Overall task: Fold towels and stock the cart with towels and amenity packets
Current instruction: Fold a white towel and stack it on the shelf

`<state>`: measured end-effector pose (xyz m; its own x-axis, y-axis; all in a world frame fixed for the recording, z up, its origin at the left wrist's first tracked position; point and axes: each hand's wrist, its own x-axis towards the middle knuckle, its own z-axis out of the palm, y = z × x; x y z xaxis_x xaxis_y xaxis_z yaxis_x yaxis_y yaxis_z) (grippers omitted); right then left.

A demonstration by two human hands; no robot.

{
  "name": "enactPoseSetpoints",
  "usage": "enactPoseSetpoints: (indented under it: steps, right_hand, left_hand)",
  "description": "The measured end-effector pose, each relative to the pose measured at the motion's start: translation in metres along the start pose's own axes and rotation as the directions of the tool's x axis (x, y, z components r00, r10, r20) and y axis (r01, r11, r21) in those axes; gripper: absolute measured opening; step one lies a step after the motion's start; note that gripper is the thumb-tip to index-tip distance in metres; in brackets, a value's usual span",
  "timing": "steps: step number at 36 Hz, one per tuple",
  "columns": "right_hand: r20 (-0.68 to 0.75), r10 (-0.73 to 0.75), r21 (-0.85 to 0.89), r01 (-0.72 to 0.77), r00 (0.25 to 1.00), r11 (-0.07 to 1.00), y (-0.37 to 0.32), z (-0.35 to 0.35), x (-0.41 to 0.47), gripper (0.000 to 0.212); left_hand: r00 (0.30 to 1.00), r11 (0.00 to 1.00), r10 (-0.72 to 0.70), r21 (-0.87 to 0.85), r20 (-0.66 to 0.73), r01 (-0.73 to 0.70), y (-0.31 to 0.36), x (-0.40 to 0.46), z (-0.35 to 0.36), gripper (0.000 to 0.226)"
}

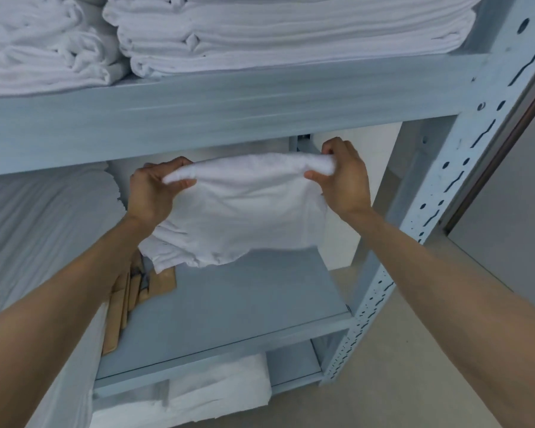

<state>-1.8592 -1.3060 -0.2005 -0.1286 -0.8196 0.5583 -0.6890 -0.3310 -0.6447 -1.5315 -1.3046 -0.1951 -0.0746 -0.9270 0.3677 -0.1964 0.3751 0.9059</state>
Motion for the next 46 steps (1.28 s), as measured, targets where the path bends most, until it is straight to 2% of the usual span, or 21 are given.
enactPoseSetpoints:
  steps: [2,4,5,6,9,10,12,15,17,19,22,24,26,27,29,31,32,34,37,41,46]
  right_hand:
    - [-0.045,-0.066,-0.051,0.064,0.997,0.997,0.014,0.010,-0.012,0.032]
    - [-0.045,-0.066,-0.091,0.062,0.997,0.994,0.038,0.024,-0.034,0.030]
    - [-0.027,-0.046,-0.099,0.043,0.999,0.994,0.052,0.031,-0.049,0.033]
    - [-0.001,-0.020,-0.107,0.020,1.000,0.994,0.066,0.040,-0.064,0.037]
    - [0.145,0.114,-0.222,-0.079,0.983,0.972,0.108,0.065,-0.117,0.044]
    - [0.215,0.174,-0.275,-0.111,0.961,0.955,0.121,0.072,-0.136,0.044]
    - [0.361,0.293,-0.383,-0.145,0.885,0.912,0.143,0.080,-0.175,0.041]
    - [0.566,0.428,-0.573,-0.037,0.704,0.819,0.169,0.086,-0.227,0.037]
    - [0.600,0.492,-0.624,-0.016,0.630,0.781,0.177,0.088,-0.243,0.039]
    - [0.615,0.511,-0.662,0.041,0.601,0.749,0.175,0.091,-0.237,0.037]
    - [0.617,0.589,-0.728,0.094,0.522,0.680,0.167,0.100,-0.204,0.025]
    - [0.559,0.614,-0.734,-0.012,0.558,0.680,0.164,0.111,-0.182,0.022]
    - [0.453,0.594,-0.677,-0.177,0.665,0.714,0.164,0.124,-0.167,0.029]
    - [0.404,0.599,-0.641,-0.253,0.692,0.725,0.165,0.133,-0.164,0.036]
    - [0.353,0.673,-0.603,-0.392,0.650,0.695,0.170,0.149,-0.165,0.054]
    - [0.325,0.740,-0.592,-0.483,0.589,0.645,0.179,0.162,-0.177,0.069]
    - [0.305,0.740,-0.583,-0.497,0.599,0.643,0.184,0.166,-0.185,0.072]
    - [0.253,0.680,-0.538,-0.484,0.688,0.690,0.197,0.171,-0.201,0.069]
    - [0.186,0.572,-0.445,-0.451,0.799,0.774,0.212,0.173,-0.207,0.059]
    - [0.205,0.515,-0.416,-0.402,0.833,0.816,0.220,0.172,-0.194,0.053]
    - [0.165,0.436,-0.605,-0.259,0.885,0.753,0.216,0.171,-0.189,0.048]
  left_hand:
    - [1.000,1.000,-0.016,0.008,0.013,0.016,-0.007,-0.001,-0.001,0.051]
    - [0.999,0.949,-0.034,0.313,-0.005,0.034,-0.030,-0.008,0.002,0.024]
    - [0.999,0.883,-0.044,0.468,0.012,0.033,-0.045,-0.016,0.005,0.020]
    - [0.996,0.843,-0.068,0.537,0.050,0.031,-0.061,-0.026,0.011,0.025]
    - [0.978,0.893,-0.184,0.434,0.103,0.122,-0.109,-0.064,0.037,0.035]
    - [0.971,0.905,-0.226,0.385,0.078,0.180,-0.126,-0.079,0.045,0.037]
    - [0.937,0.858,-0.340,0.435,0.083,0.273,-0.157,-0.109,0.060,0.036]
    - [0.866,0.775,-0.459,0.567,0.199,0.280,-0.201,-0.153,0.072,0.034]
    - [0.818,0.711,-0.524,0.650,0.237,0.267,-0.219,-0.173,0.073,0.039]
    - [0.790,0.666,-0.572,0.688,0.223,0.288,-0.226,-0.178,0.074,0.052]
    - [0.739,0.630,-0.660,0.636,0.136,0.445,-0.224,-0.159,0.077,0.043]
    - [0.748,0.618,-0.652,0.657,0.122,0.431,-0.222,-0.140,0.082,0.030]
    - [0.812,0.642,-0.571,0.683,0.122,0.349,-0.227,-0.124,0.089,0.028]
    - [0.847,0.664,-0.516,0.685,0.129,0.300,-0.233,-0.116,0.093,0.026]
    - [0.882,0.661,-0.438,0.727,0.172,0.186,-0.249,-0.104,0.107,0.026]
    - [0.867,0.590,-0.456,0.797,0.201,0.125,-0.268,-0.101,0.127,0.041]
    - [0.856,0.570,-0.475,0.812,0.203,0.124,-0.277,-0.104,0.138,0.047]
    - [0.858,0.536,-0.469,0.840,0.210,0.087,-0.295,-0.119,0.160,0.055]
    - [0.916,0.502,-0.359,0.864,0.177,0.029,-0.308,-0.143,0.177,0.063]
    - [0.967,0.529,-0.232,0.848,0.104,0.036,-0.302,-0.149,0.185,0.065]
    - [0.972,0.579,-0.169,0.814,0.166,-0.038,-0.295,-0.144,0.185,0.059]
